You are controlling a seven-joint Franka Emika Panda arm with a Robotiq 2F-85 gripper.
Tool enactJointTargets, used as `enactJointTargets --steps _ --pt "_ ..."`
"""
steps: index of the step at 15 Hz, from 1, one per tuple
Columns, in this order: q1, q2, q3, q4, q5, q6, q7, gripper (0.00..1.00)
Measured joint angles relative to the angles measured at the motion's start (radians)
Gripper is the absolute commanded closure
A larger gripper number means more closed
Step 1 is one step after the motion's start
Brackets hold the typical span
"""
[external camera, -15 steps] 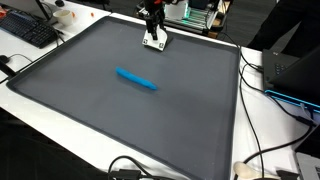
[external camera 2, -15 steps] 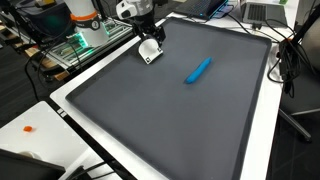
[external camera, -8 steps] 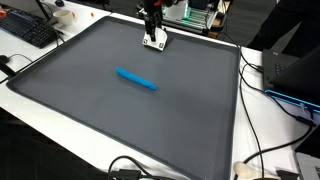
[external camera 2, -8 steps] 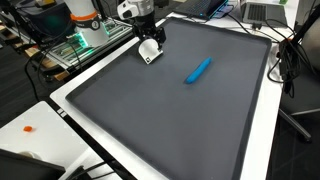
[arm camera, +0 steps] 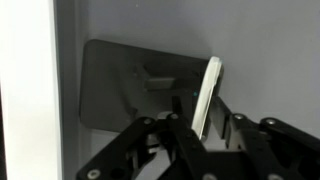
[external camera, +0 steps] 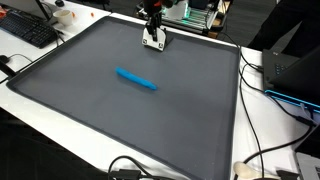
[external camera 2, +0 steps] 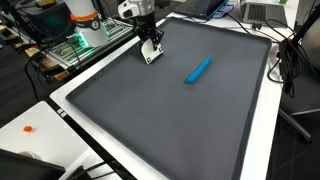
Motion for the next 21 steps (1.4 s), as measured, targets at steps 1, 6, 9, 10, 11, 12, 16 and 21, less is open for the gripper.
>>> enactJointTargets --steps 1,6,9,10,11,12,16,21 --pt "0.0 0.0 0.0 0.001 0.0 0.002 0.003 1.0" --pt "0.0 0.0 -0.001 0.016 0.014 0.026 0.027 0.99" --pt "0.0 -0.001 -0.001 0.017 0.036 0.043 0.037 0.99" --pt "0.0 -0.002 -0.001 0.018 0.044 0.052 0.037 0.99" --pt "0.0 -0.004 -0.002 0.019 0.046 0.066 0.037 0.99" --pt "0.0 -0.007 -0.002 0.021 0.046 0.079 0.037 0.99" --pt "0.009 -0.038 0.0 0.05 0.042 0.068 0.029 0.99" --pt "0.012 -0.097 0.006 0.132 -0.082 -0.063 -0.044 0.99"
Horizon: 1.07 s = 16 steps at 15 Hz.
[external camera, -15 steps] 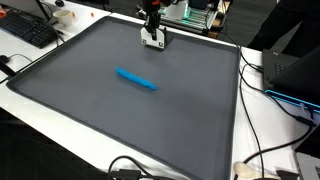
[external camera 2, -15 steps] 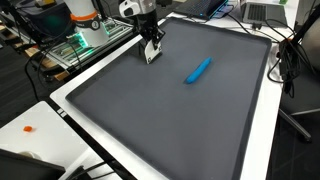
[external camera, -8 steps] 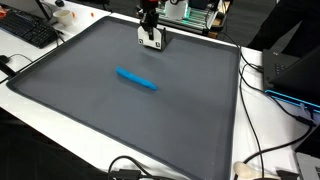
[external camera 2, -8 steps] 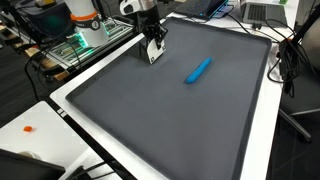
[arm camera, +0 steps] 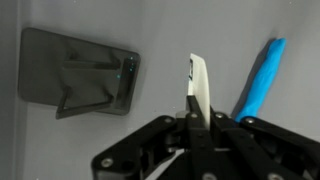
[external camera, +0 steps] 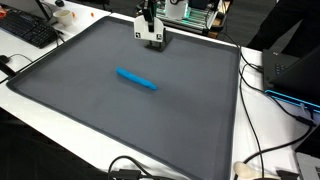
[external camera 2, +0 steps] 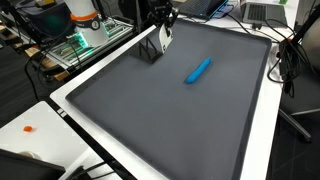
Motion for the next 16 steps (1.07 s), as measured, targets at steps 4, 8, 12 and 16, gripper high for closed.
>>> enactJointTargets --steps 4,8,12,16 --pt "0.009 -0.014 0.02 0.106 -0.09 -0.124 -0.1 0.99" --pt "0.034 0.01 0.045 0.215 -0.127 -0.225 -0.229 0.99" --pt "0.05 0.039 0.06 0.278 -0.151 -0.286 -0.288 0.96" --pt "0.049 0.039 0.057 0.277 -0.151 -0.286 -0.288 0.96"
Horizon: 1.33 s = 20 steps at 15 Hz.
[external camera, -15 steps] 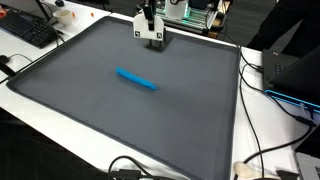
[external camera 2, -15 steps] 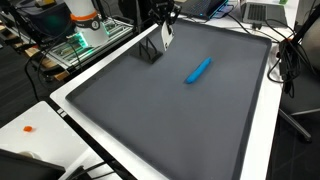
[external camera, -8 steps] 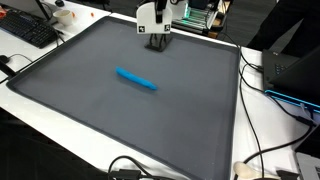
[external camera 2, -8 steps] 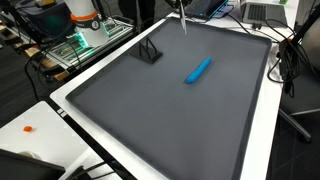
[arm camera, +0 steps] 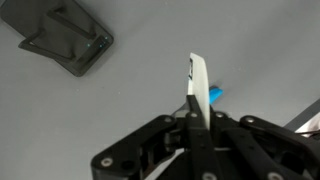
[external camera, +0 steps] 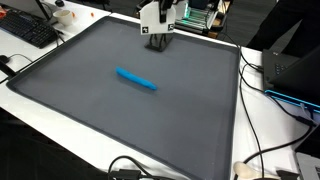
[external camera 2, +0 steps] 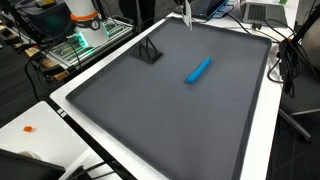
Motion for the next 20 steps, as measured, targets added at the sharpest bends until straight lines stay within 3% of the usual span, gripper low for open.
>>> enactJointTargets --steps 6,14,20 --pt "0.002 0.006 0.003 0.014 -0.007 0.001 -0.027 0.99" --pt "0.038 0.194 0.013 0.225 -0.133 -0.023 -0.313 0.99" --pt "0.059 0.369 -0.012 0.401 -0.232 -0.105 -0.513 0.99"
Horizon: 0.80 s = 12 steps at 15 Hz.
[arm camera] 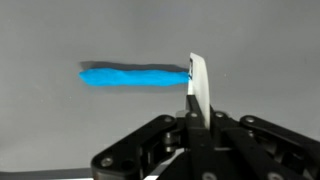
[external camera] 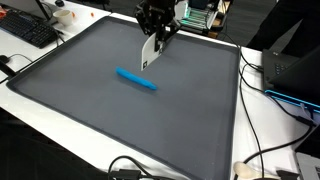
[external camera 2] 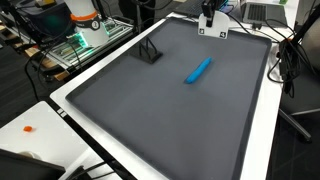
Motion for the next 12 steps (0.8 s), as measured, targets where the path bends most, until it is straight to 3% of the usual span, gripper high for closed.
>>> enactJointTargets --steps 12 --pt "0.067 0.207 -0.073 0.159 -0.05 -0.046 -0.024 0.99"
